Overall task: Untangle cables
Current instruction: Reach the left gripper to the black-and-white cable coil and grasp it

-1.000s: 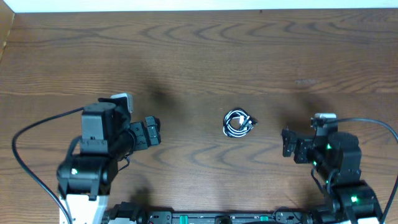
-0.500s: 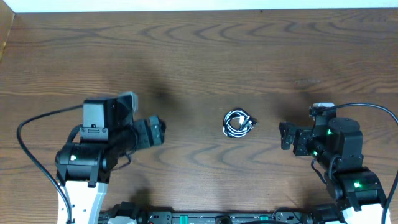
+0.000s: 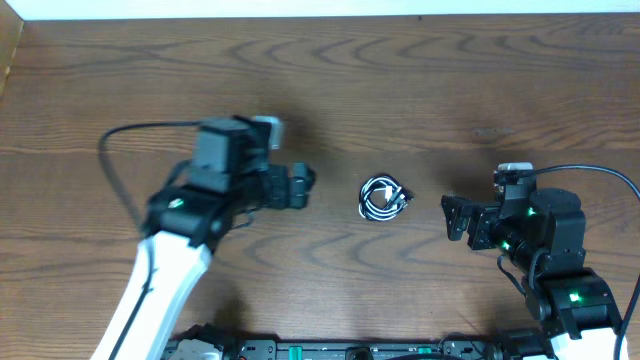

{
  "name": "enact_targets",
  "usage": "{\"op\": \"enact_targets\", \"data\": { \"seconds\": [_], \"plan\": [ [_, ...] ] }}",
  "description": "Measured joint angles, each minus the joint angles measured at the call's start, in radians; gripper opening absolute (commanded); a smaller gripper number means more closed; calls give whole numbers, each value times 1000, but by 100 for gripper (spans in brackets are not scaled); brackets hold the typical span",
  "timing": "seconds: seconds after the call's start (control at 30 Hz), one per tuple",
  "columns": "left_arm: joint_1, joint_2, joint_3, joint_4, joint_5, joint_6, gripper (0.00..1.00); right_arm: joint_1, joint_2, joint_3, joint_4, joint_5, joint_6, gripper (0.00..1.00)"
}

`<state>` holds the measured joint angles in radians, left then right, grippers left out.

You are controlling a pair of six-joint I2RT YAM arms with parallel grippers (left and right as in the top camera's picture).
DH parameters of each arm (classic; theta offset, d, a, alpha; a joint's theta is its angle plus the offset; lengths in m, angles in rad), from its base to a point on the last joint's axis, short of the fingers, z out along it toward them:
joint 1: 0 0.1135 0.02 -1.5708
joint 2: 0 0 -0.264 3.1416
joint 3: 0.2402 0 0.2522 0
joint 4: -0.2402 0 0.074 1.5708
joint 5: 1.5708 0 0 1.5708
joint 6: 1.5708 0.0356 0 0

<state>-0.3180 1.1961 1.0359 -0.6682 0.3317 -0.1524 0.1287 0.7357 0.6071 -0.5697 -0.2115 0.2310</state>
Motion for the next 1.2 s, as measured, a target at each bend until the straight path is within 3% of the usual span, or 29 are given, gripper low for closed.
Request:
{"op": "enact_targets", "data": {
  "seconds": [0.1, 0.2, 0.6, 0.9, 1.2],
  "plan": [
    [-107, 113, 0, 74, -50, 6, 92, 0, 1, 0, 2, -6, 1, 99],
    [-178, 231, 0, 155, -76, 7, 92, 0, 1, 0, -1, -16, 4, 99],
    [-298, 512, 0, 290, -95, -91, 88, 0, 1, 0, -6, -25, 7, 99],
    [-348, 592, 0, 359, -95, -113, 61, 0, 1, 0, -13, -25, 8, 97],
    [-359, 594, 0, 363, -102, -114, 61, 0, 1, 0, -16, -25, 13, 95]
  ]
}}
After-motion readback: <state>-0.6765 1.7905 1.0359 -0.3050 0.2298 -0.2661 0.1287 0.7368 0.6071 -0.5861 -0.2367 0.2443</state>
